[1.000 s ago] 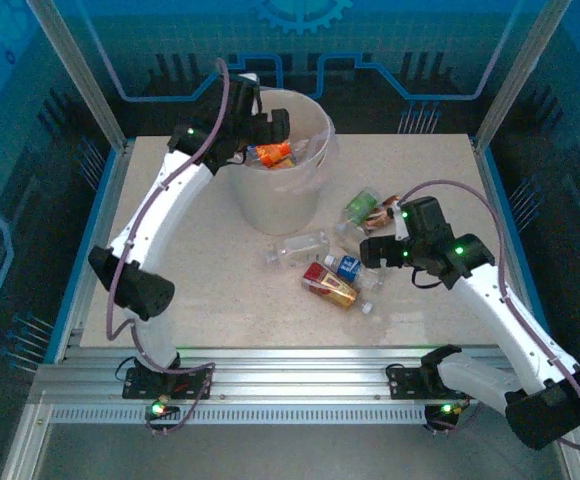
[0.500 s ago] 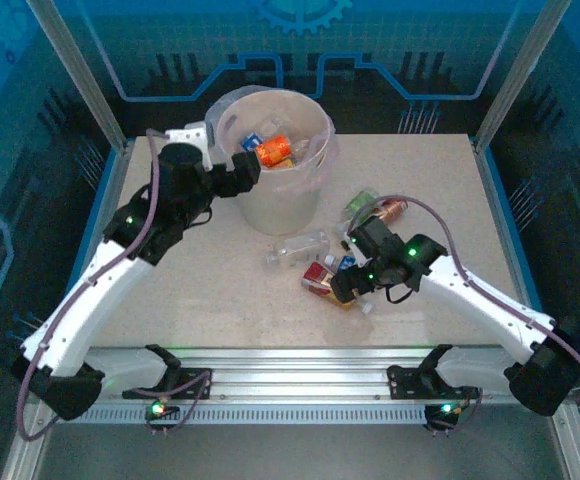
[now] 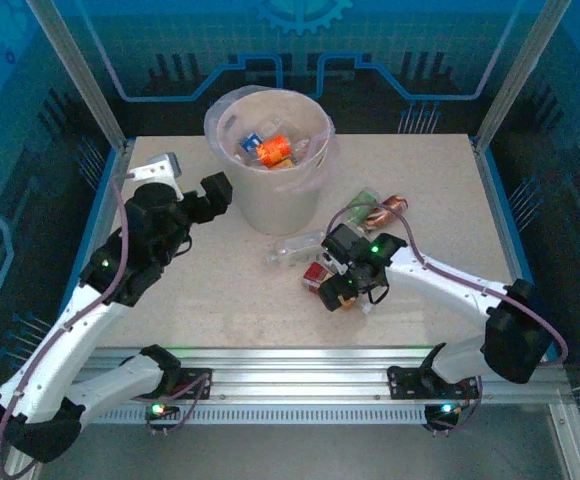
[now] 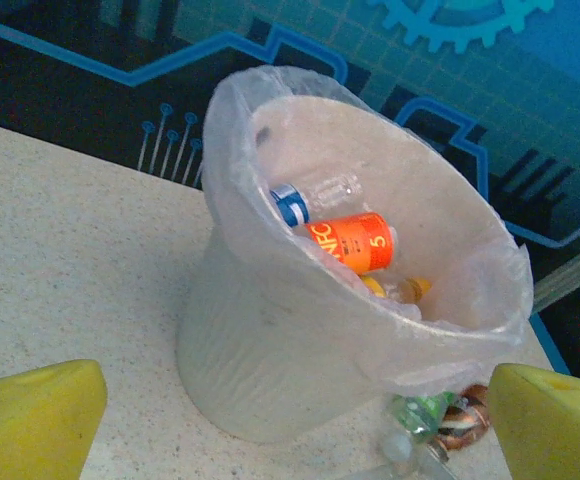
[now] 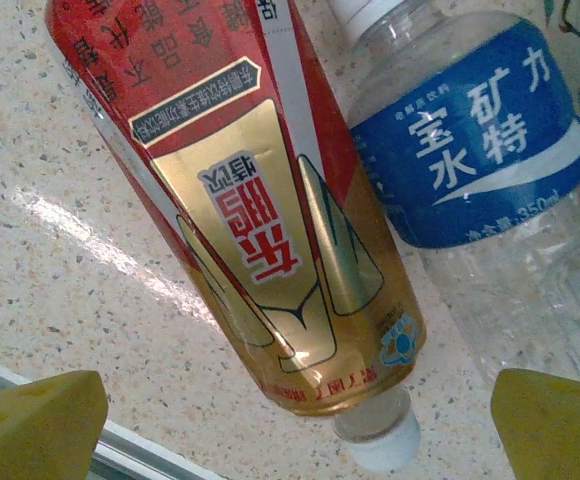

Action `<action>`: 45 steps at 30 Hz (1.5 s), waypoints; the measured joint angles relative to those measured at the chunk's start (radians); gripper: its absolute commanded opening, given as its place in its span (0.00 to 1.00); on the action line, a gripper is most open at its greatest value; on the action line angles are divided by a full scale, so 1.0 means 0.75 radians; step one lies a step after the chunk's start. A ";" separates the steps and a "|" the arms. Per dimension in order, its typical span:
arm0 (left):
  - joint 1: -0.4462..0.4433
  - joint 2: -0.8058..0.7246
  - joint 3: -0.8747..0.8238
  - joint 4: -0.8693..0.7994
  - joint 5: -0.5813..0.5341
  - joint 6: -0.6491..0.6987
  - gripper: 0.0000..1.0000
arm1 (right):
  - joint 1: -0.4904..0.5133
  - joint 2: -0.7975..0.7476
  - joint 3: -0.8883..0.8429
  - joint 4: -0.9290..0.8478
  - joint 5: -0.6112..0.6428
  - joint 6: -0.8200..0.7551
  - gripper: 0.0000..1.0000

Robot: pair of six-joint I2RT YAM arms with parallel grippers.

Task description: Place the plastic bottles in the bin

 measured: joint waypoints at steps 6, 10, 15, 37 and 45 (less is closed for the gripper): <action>0.000 -0.018 -0.022 0.000 -0.069 0.000 0.99 | 0.009 0.042 -0.001 0.022 0.003 0.004 1.00; 0.000 -0.018 -0.024 0.000 -0.087 0.000 0.99 | 0.026 0.073 -0.011 0.033 0.010 0.004 1.00; 0.000 -0.017 -0.031 0.000 -0.098 -0.001 0.99 | 0.040 0.102 -0.030 0.046 0.021 0.004 0.99; 0.000 -0.016 -0.049 0.000 -0.112 -0.034 0.99 | 0.174 0.224 -0.031 0.089 0.071 0.034 0.99; 0.000 -0.016 -0.049 0.000 -0.113 -0.034 0.99 | 0.174 0.301 -0.030 0.152 0.096 0.044 0.95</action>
